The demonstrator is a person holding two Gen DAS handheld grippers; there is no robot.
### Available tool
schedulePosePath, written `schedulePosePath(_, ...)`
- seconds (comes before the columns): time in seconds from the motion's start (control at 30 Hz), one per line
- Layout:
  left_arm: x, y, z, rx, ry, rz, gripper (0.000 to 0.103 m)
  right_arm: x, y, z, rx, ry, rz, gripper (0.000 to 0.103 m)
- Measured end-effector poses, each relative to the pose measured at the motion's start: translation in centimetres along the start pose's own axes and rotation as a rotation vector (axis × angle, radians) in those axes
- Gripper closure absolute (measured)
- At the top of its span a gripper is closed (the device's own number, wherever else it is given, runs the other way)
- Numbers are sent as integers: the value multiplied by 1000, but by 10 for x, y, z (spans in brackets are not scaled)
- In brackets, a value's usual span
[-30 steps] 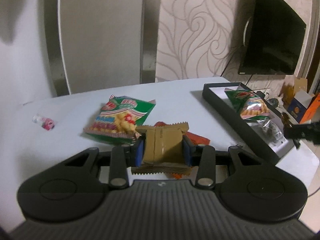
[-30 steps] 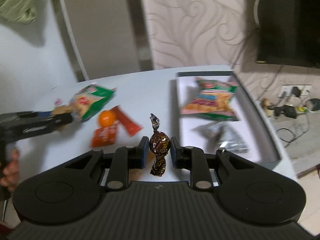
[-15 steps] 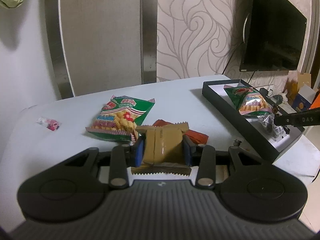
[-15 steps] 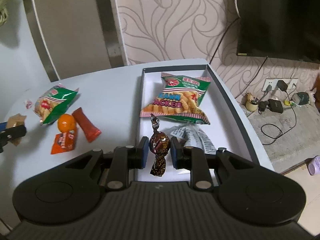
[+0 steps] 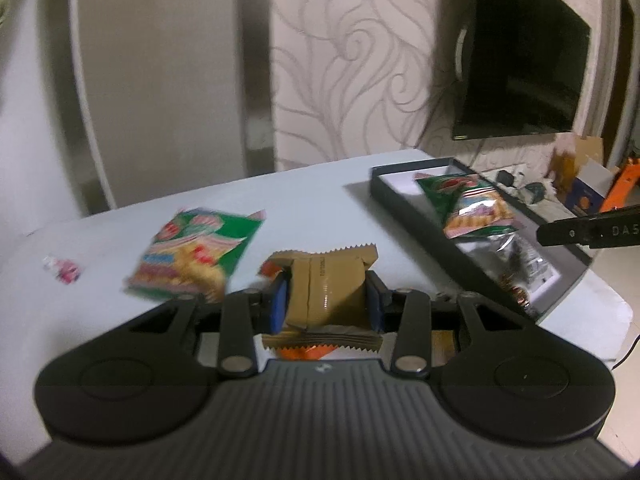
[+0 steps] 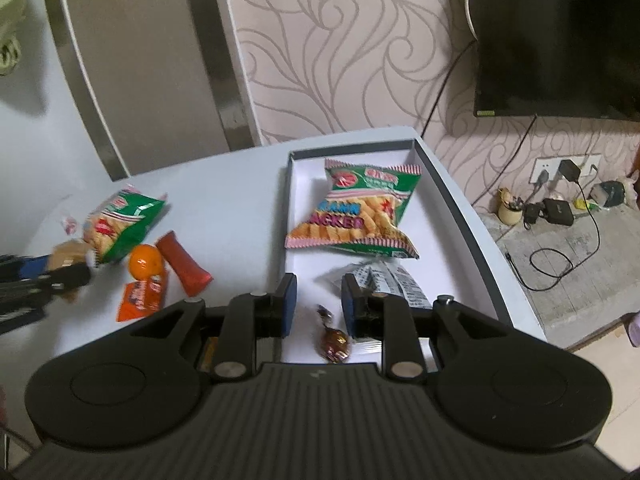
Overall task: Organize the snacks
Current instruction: 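Carry both items to the black box and open the left tool inside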
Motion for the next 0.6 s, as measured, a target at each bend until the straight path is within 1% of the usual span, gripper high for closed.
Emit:
schedulePosePath(0.23,55,11,-26,-8,-109,-41,61,-2,4,35,37,10,7,75)
schedulePosePath(0.4,98,12,-50,-33,-183,-58,61,11,1,59,47,1,7,75)
schedulePosePath(0.6,140,6,-84,-71,-220,-68,61,39,-3,86,59,-35,10,75)
Point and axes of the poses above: each gripper's, at about its wrist camera, not at the fingertips, and z roughly against the way its jaws point, x to its right, y to its top, the point moved 9 cm from there along -z, roughly the way its jaws point, and after that the axes turned 10 degrees about z, right-handed, at the moved point
